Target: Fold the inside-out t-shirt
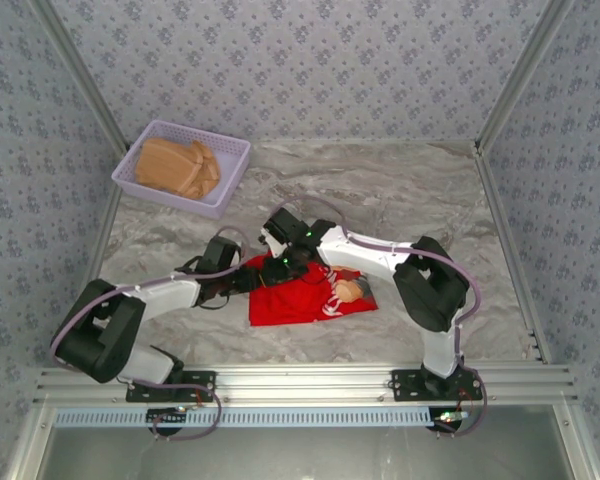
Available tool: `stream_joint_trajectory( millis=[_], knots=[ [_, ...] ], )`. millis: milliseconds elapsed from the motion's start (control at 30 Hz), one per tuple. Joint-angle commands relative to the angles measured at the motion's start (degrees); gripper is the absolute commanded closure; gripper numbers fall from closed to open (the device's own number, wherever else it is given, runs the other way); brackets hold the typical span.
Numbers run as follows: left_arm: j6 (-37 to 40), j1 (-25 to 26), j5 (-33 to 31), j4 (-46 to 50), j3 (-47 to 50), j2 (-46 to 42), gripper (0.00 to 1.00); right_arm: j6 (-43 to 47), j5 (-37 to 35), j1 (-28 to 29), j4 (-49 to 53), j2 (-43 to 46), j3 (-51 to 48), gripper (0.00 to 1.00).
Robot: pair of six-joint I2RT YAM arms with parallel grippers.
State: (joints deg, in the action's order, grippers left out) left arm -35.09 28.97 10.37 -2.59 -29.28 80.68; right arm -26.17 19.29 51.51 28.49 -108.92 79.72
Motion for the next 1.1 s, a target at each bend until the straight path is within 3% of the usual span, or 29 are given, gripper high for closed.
stream_joint_trajectory(
  millis=[0,167,333,433,500,667,967,1067],
  knots=[
    [-1.1,-0.7,1.5,-1.4,2.6,-0.4,0.56,-1.8,4.6,0.1,-4.8,-0.6,-1.0,0.71],
    [-0.8,-1.7,-4.8,4.0,3.0,-6.8,0.47,-0.8,4.8,0.3,-3.9,2.3,-1.1,0.65],
    [-0.6,-2.6,-9.1,10.1,2.2,-13.5,0.41,2.1,2.1,-0.2,0.4,11.0,-4.4,0.61],
    [0.0,-2.6,-6.7,10.9,1.3,-18.0,0.38,4.0,-2.9,-2.6,4.0,17.0,-8.9,0.58],
    [0.7,-2.4,-1.3,8.2,0.4,-18.9,0.35,3.7,-6.6,-5.4,4.8,20.6,-13.6,0.52],
    [3.5,1.0,0.6,7.1,-7.5,-11.1,0.3,2.4,-10.2,-8.2,3.3,22.4,-18.2,0.48],
    [10.5,6.9,-9.9,15.2,-25.1,10.3,0.24,0.5,-11.0,-9.1,-0.2,21.5,-24.3,0.46],
    [11.0,6.7,-11.8,16.3,-28.1,14.2,0.3,0.0,-9.1,-8.8,-2.8,19.9,-25.3,0.47]
  ],
)
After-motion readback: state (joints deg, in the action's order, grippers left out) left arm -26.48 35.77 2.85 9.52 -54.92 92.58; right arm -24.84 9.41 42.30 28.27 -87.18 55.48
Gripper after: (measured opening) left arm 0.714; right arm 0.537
